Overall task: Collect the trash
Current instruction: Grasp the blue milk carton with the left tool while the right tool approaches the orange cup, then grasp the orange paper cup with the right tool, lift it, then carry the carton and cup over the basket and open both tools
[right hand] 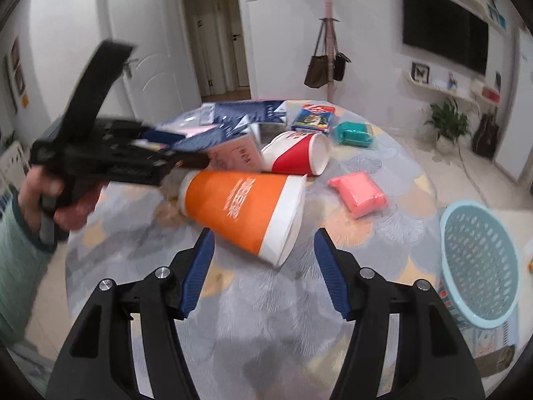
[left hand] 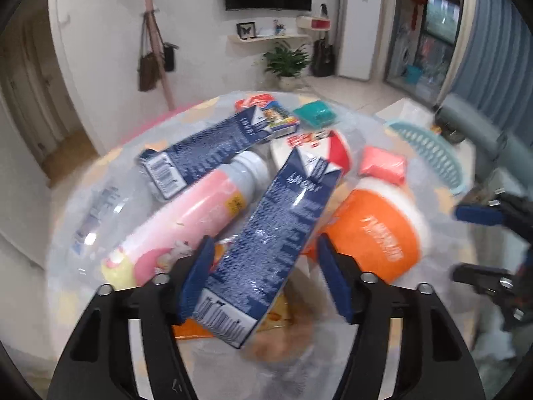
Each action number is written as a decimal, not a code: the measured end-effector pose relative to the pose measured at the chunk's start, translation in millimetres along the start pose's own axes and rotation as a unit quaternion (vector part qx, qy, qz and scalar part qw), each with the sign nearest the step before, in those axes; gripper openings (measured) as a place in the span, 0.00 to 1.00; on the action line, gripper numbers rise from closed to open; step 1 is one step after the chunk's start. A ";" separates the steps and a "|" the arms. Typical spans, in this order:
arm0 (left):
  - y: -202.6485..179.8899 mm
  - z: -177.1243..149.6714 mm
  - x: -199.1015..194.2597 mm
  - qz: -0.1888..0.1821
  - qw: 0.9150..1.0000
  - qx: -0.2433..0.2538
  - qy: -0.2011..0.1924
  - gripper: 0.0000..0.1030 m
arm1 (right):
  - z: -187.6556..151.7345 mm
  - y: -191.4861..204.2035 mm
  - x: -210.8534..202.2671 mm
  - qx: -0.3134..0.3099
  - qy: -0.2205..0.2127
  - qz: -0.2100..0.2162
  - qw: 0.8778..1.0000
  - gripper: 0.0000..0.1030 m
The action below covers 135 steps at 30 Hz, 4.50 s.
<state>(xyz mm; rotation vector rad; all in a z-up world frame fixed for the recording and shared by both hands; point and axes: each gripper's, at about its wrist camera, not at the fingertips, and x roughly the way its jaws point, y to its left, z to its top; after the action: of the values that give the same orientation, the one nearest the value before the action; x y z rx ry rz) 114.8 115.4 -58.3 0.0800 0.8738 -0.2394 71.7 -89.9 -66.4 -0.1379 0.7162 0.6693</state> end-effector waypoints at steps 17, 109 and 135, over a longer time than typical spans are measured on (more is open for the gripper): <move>-7.7 -1.0 14.4 0.024 0.999 -0.019 0.012 0.34 | 5.0 -11.7 30.7 0.072 0.038 0.059 0.995 0.62; -247.2 122.2 102.9 -0.200 0.977 0.062 -0.048 0.33 | -83.8 -257.7 -48.7 0.329 -0.004 -0.249 0.911 0.45; -257.5 128.3 149.6 -0.187 0.981 0.052 -0.008 0.44 | -95.0 -290.4 -52.6 0.358 0.007 -0.270 0.894 0.60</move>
<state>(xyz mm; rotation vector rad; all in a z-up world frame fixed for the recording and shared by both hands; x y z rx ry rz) 241.3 -182.1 -83.6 0.0103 0.8560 -0.6368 166.3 -377.3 -134.4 0.3345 0.8508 -0.1529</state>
